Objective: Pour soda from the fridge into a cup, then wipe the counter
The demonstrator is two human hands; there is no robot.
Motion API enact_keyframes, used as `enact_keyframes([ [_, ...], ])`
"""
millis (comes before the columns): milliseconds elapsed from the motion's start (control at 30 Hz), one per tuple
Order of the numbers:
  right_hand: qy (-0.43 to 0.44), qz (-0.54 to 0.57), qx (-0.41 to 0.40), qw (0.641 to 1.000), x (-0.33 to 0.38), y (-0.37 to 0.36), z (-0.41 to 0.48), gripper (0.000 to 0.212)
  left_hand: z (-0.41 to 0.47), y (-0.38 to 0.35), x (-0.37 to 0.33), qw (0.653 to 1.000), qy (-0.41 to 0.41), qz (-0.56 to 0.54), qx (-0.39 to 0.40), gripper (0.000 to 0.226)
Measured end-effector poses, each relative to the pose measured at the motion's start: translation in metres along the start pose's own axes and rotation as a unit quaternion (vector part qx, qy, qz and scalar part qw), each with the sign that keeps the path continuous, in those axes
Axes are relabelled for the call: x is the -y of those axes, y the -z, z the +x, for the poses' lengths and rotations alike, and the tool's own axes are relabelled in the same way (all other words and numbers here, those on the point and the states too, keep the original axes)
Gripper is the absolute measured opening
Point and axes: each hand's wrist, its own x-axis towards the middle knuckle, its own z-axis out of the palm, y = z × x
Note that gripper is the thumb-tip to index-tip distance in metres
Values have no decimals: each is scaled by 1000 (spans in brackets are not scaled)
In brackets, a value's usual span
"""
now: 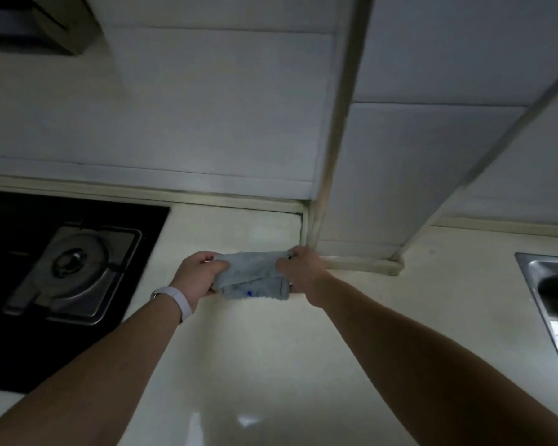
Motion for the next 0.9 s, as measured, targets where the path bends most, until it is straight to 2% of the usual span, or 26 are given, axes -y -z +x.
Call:
enact_keyframes([
  [233,-28,54,-98,993,24,-34,37,35,57,19,-17,999,-26,35,-7,18],
  [267,-29,-8,-89,996,29,-36,40,37,63,19,-20,999,-31,45,-4,17],
  [300,-11,-26,-96,995,31,-36,44,38,69,18,-24,998,-36,58,0,18],
  [333,-18,10,-113,993,36,-34,51,37,76,17,-27,996,-40,74,4,19],
  [367,-2,-41,-116,992,40,-33,57,36,83,15,-31,995,-43,92,8,21],
  [467,-36,-99,-111,988,46,-30,82,26,106,9,-40,987,-52,150,1,23],
  [633,-4,-148,-111,983,48,-29,119,28,142,-8,-46,976,-65,206,-8,18],
  [900,3,-209,-111,971,31,-29,144,34,168,-17,-28,937,-117,328,-12,37],
])
